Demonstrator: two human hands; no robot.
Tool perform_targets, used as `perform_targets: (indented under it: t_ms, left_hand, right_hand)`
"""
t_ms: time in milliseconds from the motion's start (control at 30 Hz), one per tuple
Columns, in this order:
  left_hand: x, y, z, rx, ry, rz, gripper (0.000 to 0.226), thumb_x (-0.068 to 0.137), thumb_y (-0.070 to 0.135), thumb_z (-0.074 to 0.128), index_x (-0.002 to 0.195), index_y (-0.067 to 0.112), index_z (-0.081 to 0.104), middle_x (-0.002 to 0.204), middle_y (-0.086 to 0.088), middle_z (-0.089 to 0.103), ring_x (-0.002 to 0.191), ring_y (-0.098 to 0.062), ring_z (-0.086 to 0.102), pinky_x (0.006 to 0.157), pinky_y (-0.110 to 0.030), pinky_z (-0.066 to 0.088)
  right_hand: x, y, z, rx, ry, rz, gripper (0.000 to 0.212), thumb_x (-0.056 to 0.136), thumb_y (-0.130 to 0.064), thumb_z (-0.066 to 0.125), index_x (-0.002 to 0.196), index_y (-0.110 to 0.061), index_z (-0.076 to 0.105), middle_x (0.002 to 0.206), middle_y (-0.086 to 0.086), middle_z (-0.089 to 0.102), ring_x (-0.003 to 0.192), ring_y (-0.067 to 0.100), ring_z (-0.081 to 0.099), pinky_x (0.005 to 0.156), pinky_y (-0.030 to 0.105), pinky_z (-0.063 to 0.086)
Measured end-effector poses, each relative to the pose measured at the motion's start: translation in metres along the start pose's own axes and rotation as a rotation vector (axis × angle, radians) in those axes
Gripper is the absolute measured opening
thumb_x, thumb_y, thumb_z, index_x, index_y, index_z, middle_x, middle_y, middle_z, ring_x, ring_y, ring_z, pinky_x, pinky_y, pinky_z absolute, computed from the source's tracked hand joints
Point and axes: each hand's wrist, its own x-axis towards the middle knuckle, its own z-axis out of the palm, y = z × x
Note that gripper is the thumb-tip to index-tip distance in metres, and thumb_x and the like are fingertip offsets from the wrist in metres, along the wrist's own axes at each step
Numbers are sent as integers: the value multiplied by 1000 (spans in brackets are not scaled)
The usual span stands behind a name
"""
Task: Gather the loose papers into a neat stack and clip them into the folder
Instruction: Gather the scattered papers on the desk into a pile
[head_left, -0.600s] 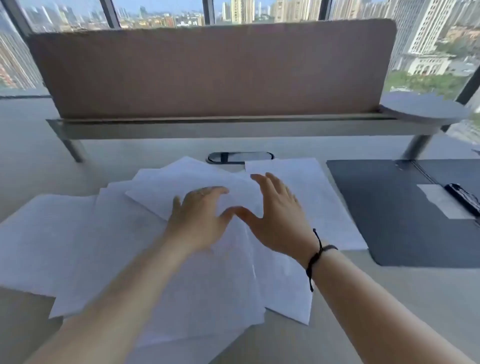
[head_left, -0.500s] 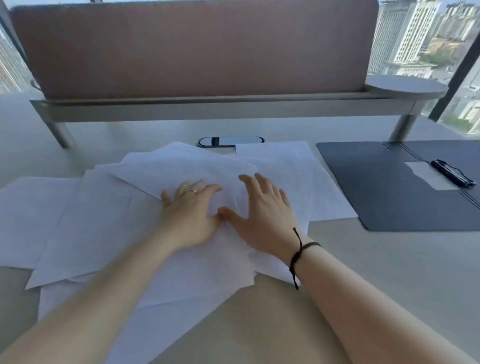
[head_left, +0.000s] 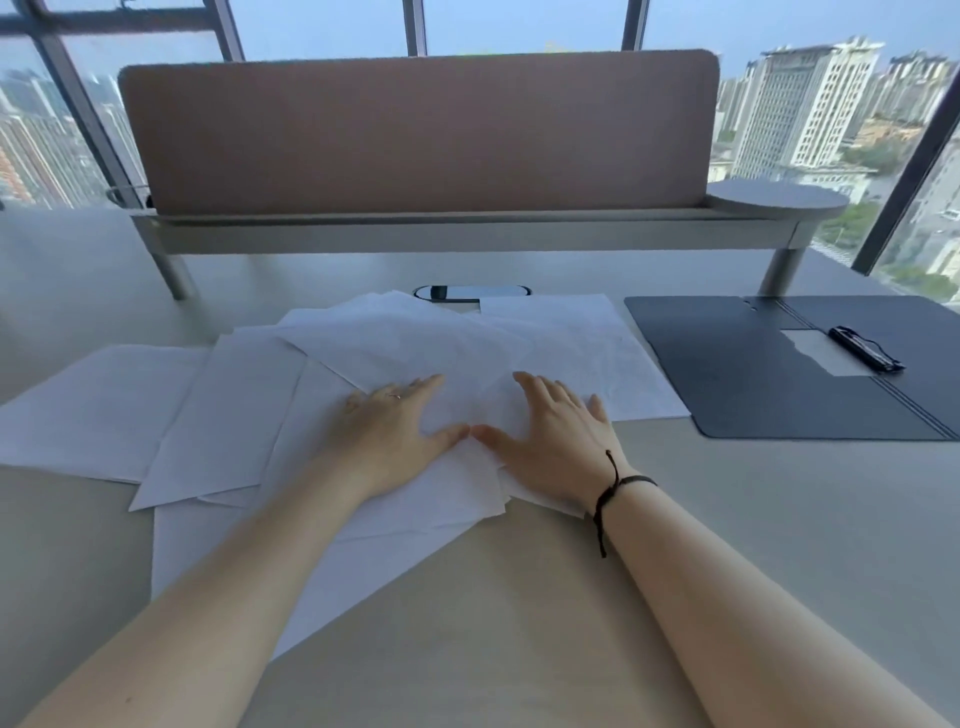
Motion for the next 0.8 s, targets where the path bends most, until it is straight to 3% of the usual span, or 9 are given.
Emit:
perform_targets:
  t_ms: [167,267,333,400,500,533,633,800]
  left_hand:
    - [2,-11,3,-66,7,26,84,80,79,49,153,38,33,155,4,46,141,-21,44,114,-36,33]
    - [-4,-13,-3,-233,-3,89,81,68,81,60,137,38,58,135,20,64,124,-2,59,106,-27,44]
    - [-9,-22,-10,-384,-46,130,75,64,82,61,125,37,68,118,25,71,112,9,62,104,-28,48]
    - [-5,-43,-21,-452,25,85,66,68,77,62,122,38,70,120,24,68,114,6,61,106,-29,46]
    - [4,-106,-34,-311,252,-182,65,82,72,54,132,32,63,142,9,59,131,-16,53,109,-38,41]
    - [5,-132,-36,-205,245,-296,70,86,73,45,138,28,57,152,3,50,139,-23,46,112,-43,36]
    - [-1,-184,-29,-18,12,-577,91,87,80,22,156,22,27,167,-5,20,153,-28,17,120,-54,15]
    - [6,-154,-24,-3,-80,-469,110,79,88,17,161,17,5,170,-2,0,156,-21,-1,123,-49,2]
  right_hand:
    - [8,5,0,63,-7,43,83,90,-75,42,157,-29,26,161,-8,37,152,13,26,124,47,13]
    - [8,6,-2,97,39,62,81,90,-74,42,156,-30,28,164,-6,31,155,15,20,126,49,10]
    - [11,7,-4,97,83,86,78,91,-74,40,155,-31,30,167,-4,26,157,16,14,127,50,6]
    - [16,12,-6,88,114,126,78,91,-75,36,155,-31,31,169,-2,22,158,17,10,127,50,3]
    - [25,27,-11,45,87,209,83,89,-80,30,156,-32,29,171,1,18,159,19,7,127,53,2]
    - [28,32,-13,30,65,236,87,87,-83,28,157,-32,27,171,2,16,159,20,7,127,54,2]
    - [33,38,-14,-67,-23,268,101,78,-92,17,160,-34,20,171,5,16,159,22,7,126,56,3]
    - [35,26,-7,-183,-108,213,105,68,-98,14,156,-43,22,171,1,14,158,20,5,126,54,-2]
